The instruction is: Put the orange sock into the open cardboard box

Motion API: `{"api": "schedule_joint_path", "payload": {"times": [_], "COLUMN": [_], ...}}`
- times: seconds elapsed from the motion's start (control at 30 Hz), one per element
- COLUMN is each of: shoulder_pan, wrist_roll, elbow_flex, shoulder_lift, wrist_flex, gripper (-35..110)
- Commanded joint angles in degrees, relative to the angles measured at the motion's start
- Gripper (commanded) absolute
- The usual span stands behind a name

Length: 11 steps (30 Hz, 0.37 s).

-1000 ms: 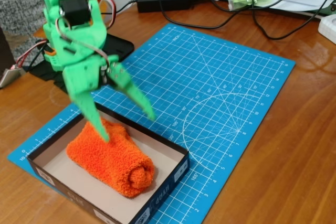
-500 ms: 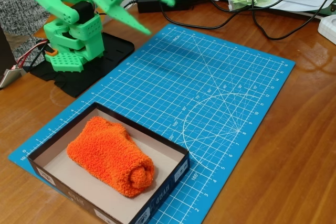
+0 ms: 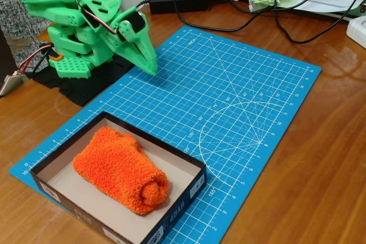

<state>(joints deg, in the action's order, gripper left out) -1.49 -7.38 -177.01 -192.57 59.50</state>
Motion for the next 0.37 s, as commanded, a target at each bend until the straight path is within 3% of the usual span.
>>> {"api": "schedule_joint_path", "payload": {"times": [0.0,0.17,0.27,0.33], "shoulder_pan": [0.18,-0.18,-0.09,0.0], "wrist_roll": [0.09,-1.58,-13.62,-16.08], "elbow_flex": [-0.18,-0.26,-1.76,-2.37], "shoulder_lift": [-1.05,-1.05,-1.05,-0.97], "wrist_flex": [1.49,1.14,-0.88,-2.02], "gripper": [0,0,0,0]}}
